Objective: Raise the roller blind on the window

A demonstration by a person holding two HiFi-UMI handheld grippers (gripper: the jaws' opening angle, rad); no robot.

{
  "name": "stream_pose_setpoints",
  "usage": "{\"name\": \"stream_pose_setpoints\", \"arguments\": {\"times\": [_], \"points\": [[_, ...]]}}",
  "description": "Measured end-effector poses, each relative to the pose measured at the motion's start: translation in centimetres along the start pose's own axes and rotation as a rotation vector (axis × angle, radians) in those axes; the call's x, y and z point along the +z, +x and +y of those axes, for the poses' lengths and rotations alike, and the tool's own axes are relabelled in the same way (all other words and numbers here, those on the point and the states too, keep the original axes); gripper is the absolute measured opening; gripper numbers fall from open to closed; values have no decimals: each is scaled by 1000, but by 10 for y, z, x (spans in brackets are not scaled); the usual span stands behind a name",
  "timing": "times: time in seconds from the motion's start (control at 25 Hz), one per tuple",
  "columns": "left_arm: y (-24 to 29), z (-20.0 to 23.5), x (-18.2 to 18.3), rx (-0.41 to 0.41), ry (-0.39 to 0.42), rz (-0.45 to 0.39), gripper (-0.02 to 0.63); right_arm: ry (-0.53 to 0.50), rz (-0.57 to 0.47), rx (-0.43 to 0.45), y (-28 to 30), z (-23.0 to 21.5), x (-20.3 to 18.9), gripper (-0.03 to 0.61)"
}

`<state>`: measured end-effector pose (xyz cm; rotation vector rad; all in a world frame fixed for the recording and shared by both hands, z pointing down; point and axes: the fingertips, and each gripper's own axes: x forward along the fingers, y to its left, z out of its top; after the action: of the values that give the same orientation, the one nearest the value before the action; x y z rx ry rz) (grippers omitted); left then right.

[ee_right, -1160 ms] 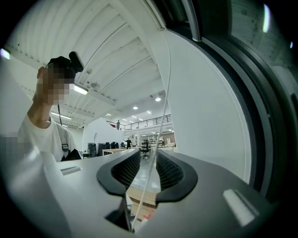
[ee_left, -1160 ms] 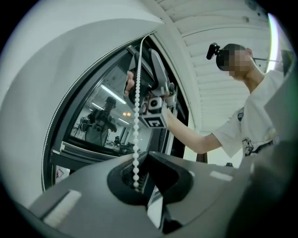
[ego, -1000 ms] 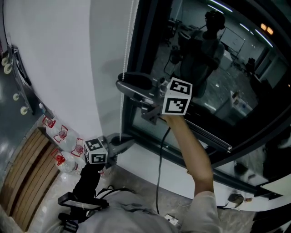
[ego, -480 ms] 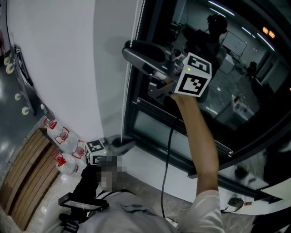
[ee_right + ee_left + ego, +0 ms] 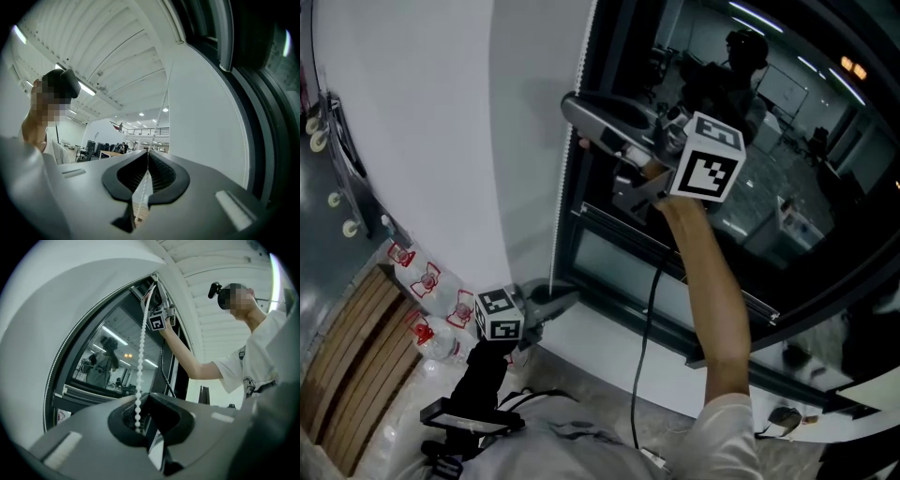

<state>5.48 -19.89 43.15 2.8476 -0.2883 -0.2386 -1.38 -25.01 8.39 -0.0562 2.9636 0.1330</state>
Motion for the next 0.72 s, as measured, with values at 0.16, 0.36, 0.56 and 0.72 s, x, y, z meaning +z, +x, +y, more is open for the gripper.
{"name": "stream_pose_setpoints", "arguments": {"times": [0.16, 0.36, 0.56, 0.72], "points": [[1, 0, -1, -4, 0, 1, -2, 14, 15, 9, 0, 6, -14, 11], [3, -1, 0, -11, 1, 0, -2, 43, 56, 7, -2, 12, -50, 11], [5, -2, 2, -19, 7, 2, -2, 74, 114, 0, -3, 18, -89, 11], [5, -2, 0, -20, 6, 8, -2, 114, 148, -14, -8, 21, -126, 11]]}}
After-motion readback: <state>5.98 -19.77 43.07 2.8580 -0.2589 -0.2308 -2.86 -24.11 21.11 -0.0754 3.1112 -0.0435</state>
